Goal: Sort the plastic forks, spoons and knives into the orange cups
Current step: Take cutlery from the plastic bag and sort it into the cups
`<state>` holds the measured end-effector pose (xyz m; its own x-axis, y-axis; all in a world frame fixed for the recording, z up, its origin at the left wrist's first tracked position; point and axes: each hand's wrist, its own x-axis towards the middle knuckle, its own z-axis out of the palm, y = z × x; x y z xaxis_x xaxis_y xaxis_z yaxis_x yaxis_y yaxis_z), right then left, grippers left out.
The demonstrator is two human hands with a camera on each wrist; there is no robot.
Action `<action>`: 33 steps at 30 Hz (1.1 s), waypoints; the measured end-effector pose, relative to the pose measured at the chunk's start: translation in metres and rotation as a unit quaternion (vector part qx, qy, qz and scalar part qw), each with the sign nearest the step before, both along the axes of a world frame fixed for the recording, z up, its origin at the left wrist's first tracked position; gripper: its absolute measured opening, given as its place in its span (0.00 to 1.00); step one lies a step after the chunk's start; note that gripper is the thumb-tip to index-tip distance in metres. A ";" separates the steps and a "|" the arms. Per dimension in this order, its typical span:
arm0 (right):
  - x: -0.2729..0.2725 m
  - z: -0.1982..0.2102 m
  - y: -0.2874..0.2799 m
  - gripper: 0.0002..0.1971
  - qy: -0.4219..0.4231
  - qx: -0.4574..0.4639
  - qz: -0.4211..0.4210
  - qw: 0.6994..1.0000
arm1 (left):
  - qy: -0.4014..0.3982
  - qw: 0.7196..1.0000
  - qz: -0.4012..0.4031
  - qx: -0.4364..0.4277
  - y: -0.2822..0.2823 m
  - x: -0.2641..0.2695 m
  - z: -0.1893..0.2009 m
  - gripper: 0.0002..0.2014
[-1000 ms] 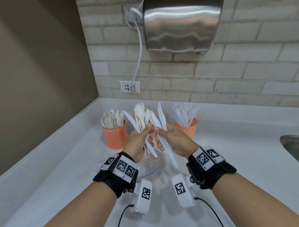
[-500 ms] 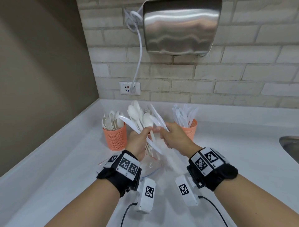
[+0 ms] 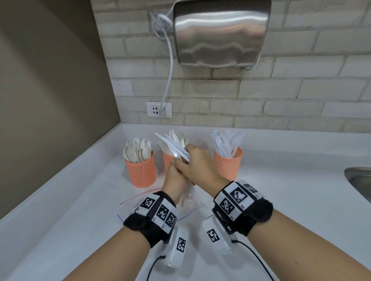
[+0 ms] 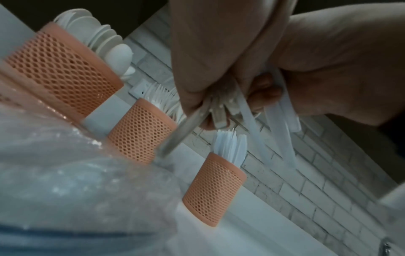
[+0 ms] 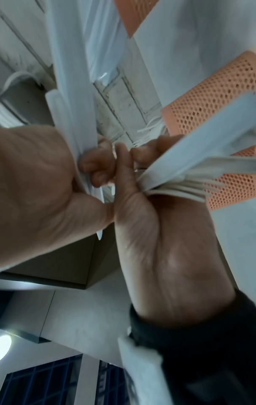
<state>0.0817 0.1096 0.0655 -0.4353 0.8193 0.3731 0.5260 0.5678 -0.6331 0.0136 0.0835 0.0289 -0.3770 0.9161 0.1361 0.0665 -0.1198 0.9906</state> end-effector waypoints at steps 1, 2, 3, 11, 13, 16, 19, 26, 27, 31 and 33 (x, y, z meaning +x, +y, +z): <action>0.000 -0.001 0.002 0.12 -0.005 -0.004 -0.002 1.000 | 0.003 1.000 -0.010 -0.005 0.000 0.000 -0.002 0.13; 0.001 -0.002 0.004 0.11 -0.007 -0.013 -0.005 1.000 | -0.019 1.000 -0.016 -0.011 0.001 0.002 -0.002 0.08; 0.003 -0.001 0.006 0.10 -0.003 -0.022 -0.011 1.000 | -0.029 0.999 -0.026 -0.015 0.000 0.002 -0.002 0.03; 0.041 0.032 0.032 0.03 0.302 -0.109 -0.027 0.947 | -0.061 0.992 -0.108 -0.003 0.005 0.001 -0.005 0.18; 0.057 0.041 0.050 0.04 0.332 -0.071 -0.055 0.939 | -0.095 0.989 -0.110 -0.005 0.006 0.001 -0.005 0.07; 0.078 0.047 0.082 0.07 0.337 -0.008 -0.084 0.938 | -0.131 0.986 -0.103 -0.016 0.011 -0.002 -0.005 0.03; 0.086 0.043 0.106 0.04 0.353 0.036 -0.097 0.930 | -0.152 0.983 -0.105 -0.018 0.015 -0.003 -0.004 0.06; 0.075 0.002 0.138 0.11 0.305 -0.051 -0.104 0.945 | -0.180 0.973 -0.142 -0.014 0.019 -0.009 0.003 0.07; 0.074 -0.004 0.140 0.15 0.294 -0.072 -0.106 0.947 | -0.181 0.973 -0.146 -0.014 0.019 -0.011 0.003 0.07; 0.073 -0.019 0.142 0.08 0.271 -0.102 -0.107 0.951 | -0.175 0.972 -0.156 -0.017 0.020 -0.018 0.002 0.08; 0.073 -0.019 0.141 0.14 0.242 -0.112 -0.084 0.960 | -0.179 0.971 -0.159 -0.014 0.020 -0.019 0.001 0.07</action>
<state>0.1545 0.2506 0.0470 -0.1096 0.9463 0.3041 0.2120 0.3212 -0.9230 -0.0054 0.1039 0.0294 -0.0940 0.9954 0.0212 -0.3184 -0.0502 0.9466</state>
